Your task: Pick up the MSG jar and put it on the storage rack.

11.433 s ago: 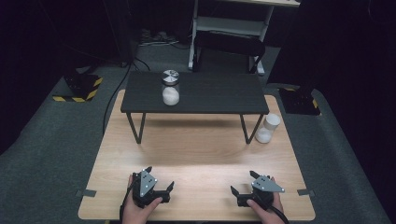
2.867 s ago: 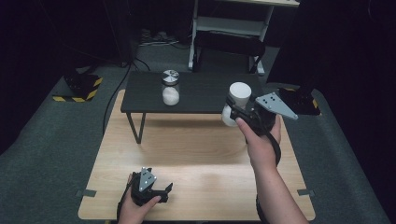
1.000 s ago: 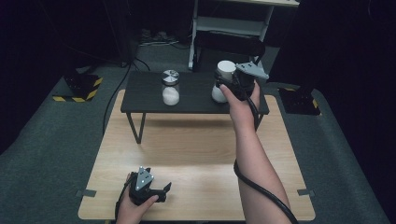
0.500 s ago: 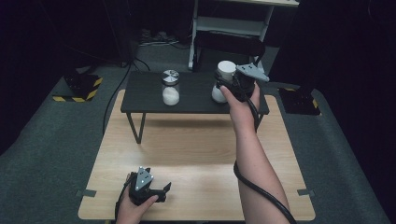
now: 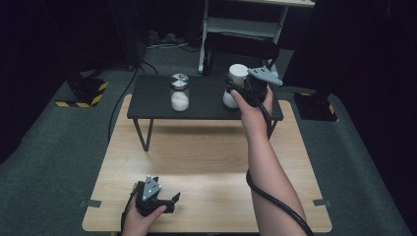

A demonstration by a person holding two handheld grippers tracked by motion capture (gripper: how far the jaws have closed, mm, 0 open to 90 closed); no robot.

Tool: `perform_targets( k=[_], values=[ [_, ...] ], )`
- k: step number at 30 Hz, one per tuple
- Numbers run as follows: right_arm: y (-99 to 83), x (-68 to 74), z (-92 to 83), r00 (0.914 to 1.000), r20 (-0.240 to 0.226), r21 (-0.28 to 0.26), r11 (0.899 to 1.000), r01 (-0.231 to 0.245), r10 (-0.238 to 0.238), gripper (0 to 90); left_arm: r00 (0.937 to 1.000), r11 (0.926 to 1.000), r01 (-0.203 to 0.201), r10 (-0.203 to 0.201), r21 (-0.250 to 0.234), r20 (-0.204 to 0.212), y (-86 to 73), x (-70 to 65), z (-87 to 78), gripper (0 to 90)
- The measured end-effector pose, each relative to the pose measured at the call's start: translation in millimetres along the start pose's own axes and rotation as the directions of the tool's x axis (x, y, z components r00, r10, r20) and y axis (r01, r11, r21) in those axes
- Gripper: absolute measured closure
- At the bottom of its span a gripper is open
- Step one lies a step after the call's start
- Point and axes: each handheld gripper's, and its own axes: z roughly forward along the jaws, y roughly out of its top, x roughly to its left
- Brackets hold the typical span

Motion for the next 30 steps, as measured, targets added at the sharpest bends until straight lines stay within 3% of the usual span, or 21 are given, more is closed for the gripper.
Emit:
perform_targets(
  k=[9,18,30],
  values=[
    [0.0,1.2,-0.1,0.9998,-0.003,0.001,1.0,-0.019,0.019,21.3,0.9999,0.9999,-0.011,0.011,-0.003,0.002,-0.6,-0.8,-0.3,0.9],
    [-5.1,-2.3,-8.0,0.9996,0.001,-0.04,0.999,-0.028,0.028,0.2,1.0,1.0,-0.009,0.009,-0.001,-0.001,-0.1,-1.4,0.2,0.8],
    [-9.8,-10.4,-25.5,0.9982,-0.059,-0.064,0.998,-0.017,0.013,0.0,0.9999,0.9999,-0.011,0.011,0.002,-0.003,0.5,-1.7,0.3,0.8]
  ],
)
